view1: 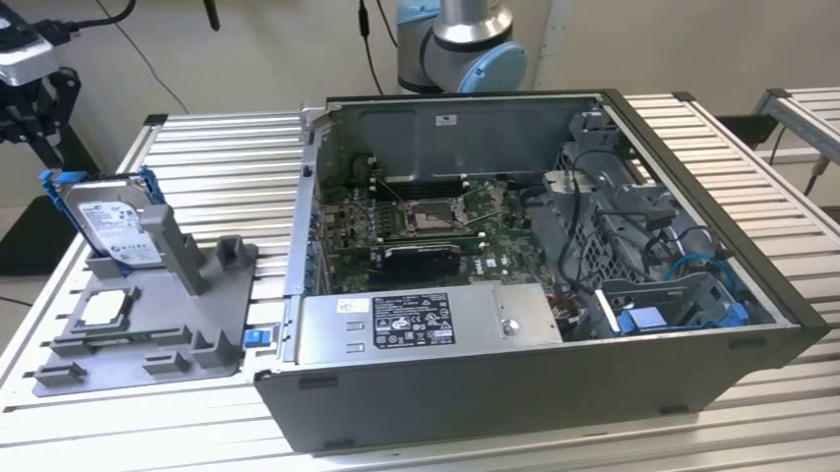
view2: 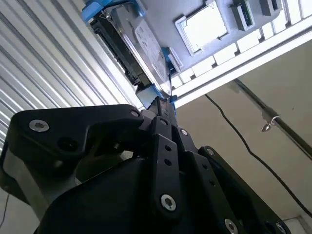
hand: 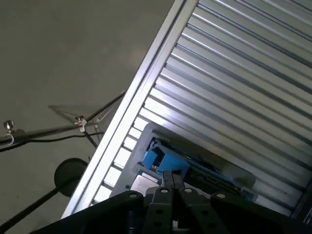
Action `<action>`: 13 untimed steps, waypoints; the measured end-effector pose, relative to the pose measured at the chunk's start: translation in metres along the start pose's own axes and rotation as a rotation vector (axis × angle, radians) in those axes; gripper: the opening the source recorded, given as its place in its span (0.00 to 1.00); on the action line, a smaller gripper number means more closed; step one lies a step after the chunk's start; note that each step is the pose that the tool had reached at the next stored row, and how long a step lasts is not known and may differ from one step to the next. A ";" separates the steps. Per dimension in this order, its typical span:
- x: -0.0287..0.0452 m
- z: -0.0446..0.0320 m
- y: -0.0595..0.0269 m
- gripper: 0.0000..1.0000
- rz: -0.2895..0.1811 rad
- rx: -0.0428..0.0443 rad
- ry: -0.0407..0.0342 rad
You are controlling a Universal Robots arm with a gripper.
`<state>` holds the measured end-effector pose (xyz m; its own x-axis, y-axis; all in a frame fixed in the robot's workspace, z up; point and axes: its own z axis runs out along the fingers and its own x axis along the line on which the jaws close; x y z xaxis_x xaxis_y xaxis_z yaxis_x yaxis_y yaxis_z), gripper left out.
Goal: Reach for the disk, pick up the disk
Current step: 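Pick up the disk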
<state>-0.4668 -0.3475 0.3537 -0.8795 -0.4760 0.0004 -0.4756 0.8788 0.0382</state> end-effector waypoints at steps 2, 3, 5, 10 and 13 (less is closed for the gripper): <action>0.0000 0.0000 0.0000 0.00 -0.037 0.0000 0.0014; 0.0000 -0.0001 0.0000 0.00 -0.054 0.0000 0.0022; 0.0000 0.0000 0.0000 0.00 -0.091 0.0001 0.0035; 0.0000 0.0000 0.0000 0.00 -0.181 0.0001 0.0069; 0.0000 0.0000 0.0000 0.00 -0.237 0.0001 0.0090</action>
<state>-0.4668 -0.3475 0.3537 -0.7433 -0.6689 0.0004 -0.6684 0.7428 0.0382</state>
